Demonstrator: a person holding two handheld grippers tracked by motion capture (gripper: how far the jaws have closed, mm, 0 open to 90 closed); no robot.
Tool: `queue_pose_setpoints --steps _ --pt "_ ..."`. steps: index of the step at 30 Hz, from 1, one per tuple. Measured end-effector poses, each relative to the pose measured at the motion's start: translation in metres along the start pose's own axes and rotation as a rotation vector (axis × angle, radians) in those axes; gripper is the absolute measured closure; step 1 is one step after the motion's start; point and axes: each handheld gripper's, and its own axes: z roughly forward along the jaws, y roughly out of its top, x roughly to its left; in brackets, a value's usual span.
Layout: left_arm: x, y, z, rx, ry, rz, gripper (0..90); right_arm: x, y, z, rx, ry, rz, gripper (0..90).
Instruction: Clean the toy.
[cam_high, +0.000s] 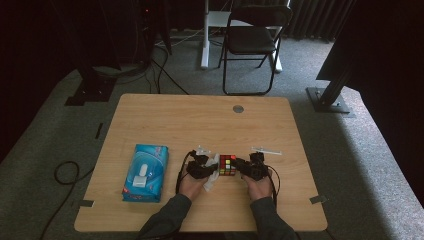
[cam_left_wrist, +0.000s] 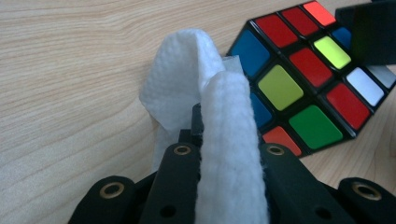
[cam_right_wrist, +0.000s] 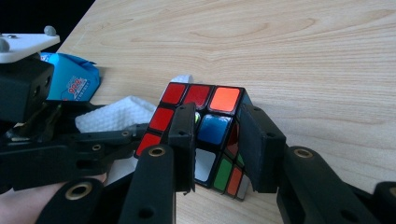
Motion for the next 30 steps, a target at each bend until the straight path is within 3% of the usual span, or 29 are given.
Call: queue_pose_setpoints --steps 12,16,20,26,30 --pt "0.007 0.008 0.006 -0.005 0.006 -0.037 83.1 0.000 0.000 0.000 0.002 0.004 -0.001 67.4" --pt "0.008 0.010 0.005 -0.007 -0.009 -0.059 83.5 -0.001 0.000 0.000 0.003 0.006 0.000 67.4" --pt "0.005 0.013 -0.003 -0.042 -0.028 -0.066 83.6 -0.001 0.000 0.000 0.001 0.008 0.002 67.3" --pt "-0.001 0.023 -0.019 -0.094 -0.050 -0.038 83.9 -0.002 0.000 0.000 0.000 0.010 0.002 67.2" --pt "-0.005 0.027 -0.023 -0.092 -0.041 -0.022 83.9 -0.002 0.000 0.000 -0.001 0.010 0.002 67.3"
